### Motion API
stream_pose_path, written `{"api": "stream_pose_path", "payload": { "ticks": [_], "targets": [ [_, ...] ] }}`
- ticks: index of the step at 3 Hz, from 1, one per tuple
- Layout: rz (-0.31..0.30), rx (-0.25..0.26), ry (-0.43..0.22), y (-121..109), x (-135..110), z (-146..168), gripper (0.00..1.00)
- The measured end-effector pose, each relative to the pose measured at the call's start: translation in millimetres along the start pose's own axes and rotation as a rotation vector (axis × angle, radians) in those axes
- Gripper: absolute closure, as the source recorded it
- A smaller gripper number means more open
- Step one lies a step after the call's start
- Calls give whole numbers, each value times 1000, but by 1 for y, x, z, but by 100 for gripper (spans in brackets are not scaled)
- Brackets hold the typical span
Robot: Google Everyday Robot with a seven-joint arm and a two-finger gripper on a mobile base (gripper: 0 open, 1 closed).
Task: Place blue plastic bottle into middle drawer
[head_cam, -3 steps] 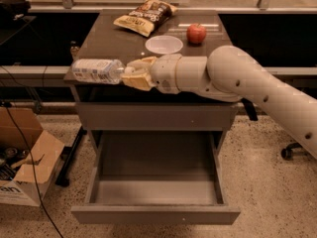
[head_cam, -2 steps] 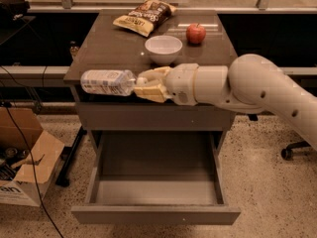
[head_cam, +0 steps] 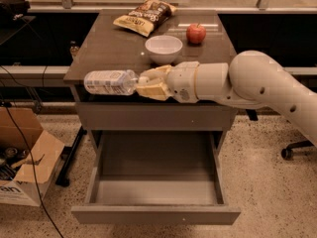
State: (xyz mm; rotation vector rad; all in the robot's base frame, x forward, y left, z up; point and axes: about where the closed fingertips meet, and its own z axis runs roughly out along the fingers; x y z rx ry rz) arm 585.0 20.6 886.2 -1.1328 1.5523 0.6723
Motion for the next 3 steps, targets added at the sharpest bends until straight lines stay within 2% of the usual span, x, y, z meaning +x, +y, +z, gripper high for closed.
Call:
{"api": "stream_pose_path", "payload": {
  "ticks": [1,2,3],
  "targets": [
    [42,13,57,1,24,-3,100],
    [155,33,110,14,77,-7,100],
    [232,52,123,22,116,-17,100]
  ]
}}
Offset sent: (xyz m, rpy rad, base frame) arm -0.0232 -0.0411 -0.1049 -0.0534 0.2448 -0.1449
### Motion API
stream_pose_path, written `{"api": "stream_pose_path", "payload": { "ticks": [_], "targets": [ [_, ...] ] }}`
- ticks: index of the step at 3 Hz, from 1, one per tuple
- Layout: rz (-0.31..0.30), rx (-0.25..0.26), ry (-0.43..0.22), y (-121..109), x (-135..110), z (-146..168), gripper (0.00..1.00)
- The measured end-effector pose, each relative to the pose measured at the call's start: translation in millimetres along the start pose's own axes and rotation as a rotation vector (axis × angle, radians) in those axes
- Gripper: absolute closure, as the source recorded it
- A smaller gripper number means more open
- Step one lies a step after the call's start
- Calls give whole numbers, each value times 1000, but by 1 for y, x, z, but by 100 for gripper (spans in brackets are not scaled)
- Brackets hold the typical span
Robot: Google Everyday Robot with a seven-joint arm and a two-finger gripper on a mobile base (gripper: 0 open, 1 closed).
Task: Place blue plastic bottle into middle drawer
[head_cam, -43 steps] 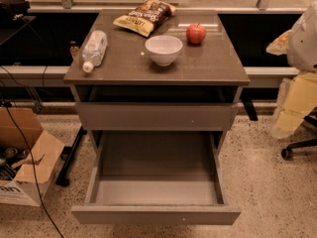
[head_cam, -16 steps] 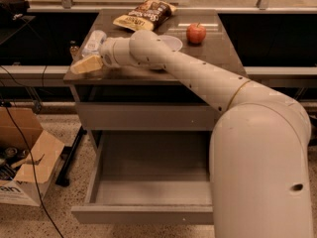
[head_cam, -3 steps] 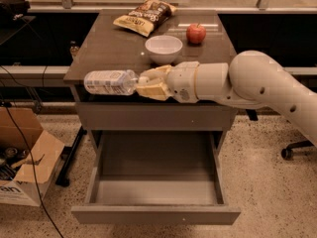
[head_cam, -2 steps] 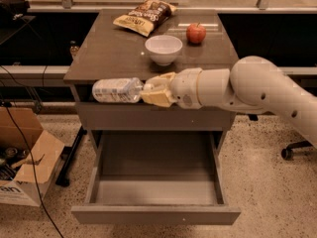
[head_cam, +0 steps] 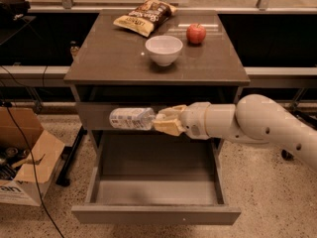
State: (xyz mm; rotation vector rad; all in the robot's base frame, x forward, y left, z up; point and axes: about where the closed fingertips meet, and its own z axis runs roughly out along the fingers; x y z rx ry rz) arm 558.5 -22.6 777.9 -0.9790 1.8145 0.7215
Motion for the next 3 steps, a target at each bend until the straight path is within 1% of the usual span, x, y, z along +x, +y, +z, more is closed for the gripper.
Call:
{"api": "stream_pose_path", "payload": {
  "ticks": [1,2,3],
  "targets": [
    [83,16,-1,-5,53,-9,100],
    [152,35,-3,-9,105,-29,100],
    [190,60,-31,-20,148,-46,100]
  ]
}}
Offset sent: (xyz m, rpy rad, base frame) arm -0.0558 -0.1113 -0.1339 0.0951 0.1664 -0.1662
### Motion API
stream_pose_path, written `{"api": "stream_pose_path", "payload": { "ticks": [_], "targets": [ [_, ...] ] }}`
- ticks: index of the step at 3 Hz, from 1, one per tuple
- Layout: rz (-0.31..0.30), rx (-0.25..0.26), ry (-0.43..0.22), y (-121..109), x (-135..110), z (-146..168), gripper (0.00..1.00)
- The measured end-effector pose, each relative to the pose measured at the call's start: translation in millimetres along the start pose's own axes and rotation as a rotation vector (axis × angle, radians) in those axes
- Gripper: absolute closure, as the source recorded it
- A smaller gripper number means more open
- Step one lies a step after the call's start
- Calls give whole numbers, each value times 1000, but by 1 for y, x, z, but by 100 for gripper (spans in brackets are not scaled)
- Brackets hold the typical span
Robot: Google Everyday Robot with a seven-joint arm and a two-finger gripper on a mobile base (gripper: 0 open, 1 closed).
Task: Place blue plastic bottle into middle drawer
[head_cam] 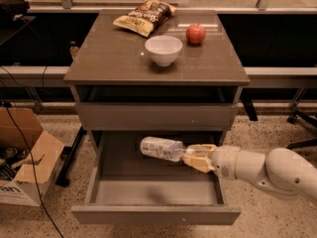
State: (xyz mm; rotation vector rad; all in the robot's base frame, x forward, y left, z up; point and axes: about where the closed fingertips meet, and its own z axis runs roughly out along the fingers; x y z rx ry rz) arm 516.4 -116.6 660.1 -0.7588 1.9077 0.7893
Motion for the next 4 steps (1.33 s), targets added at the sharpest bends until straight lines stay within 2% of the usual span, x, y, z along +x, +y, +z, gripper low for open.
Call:
{"api": "stream_pose_path", "payload": {
  "ticks": [1,2,4],
  "targets": [
    [4,-6,-1,1,2,2,100],
    [-9,23,50,-2,13,13,100],
    [54,87,157,-28,77,44,100]
  ]
}}
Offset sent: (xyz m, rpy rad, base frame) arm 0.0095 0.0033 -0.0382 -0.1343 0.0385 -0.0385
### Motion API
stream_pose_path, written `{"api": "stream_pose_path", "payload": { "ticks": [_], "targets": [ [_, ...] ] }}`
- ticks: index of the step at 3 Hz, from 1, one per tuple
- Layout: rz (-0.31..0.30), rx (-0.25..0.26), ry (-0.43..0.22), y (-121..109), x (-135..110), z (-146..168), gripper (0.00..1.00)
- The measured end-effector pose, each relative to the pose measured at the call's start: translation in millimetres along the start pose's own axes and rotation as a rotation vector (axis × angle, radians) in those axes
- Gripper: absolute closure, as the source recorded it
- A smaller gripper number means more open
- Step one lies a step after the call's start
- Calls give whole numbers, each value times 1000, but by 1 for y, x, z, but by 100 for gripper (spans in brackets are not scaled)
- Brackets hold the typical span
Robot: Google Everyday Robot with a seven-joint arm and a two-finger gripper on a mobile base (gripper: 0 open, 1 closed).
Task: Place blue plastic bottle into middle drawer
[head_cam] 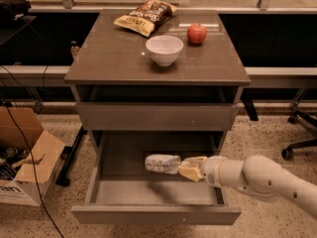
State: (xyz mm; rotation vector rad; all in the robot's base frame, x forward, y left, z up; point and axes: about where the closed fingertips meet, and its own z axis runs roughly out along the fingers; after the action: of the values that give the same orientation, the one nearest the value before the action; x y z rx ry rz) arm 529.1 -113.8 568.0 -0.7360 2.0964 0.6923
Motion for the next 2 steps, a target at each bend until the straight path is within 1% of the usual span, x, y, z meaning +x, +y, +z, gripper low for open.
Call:
{"api": "stream_pose_path", "payload": {
  "ticks": [1,2],
  "targets": [
    [36,15,36,-15,25,22,89],
    [68,35,59,-28,46,42,65]
  ]
}}
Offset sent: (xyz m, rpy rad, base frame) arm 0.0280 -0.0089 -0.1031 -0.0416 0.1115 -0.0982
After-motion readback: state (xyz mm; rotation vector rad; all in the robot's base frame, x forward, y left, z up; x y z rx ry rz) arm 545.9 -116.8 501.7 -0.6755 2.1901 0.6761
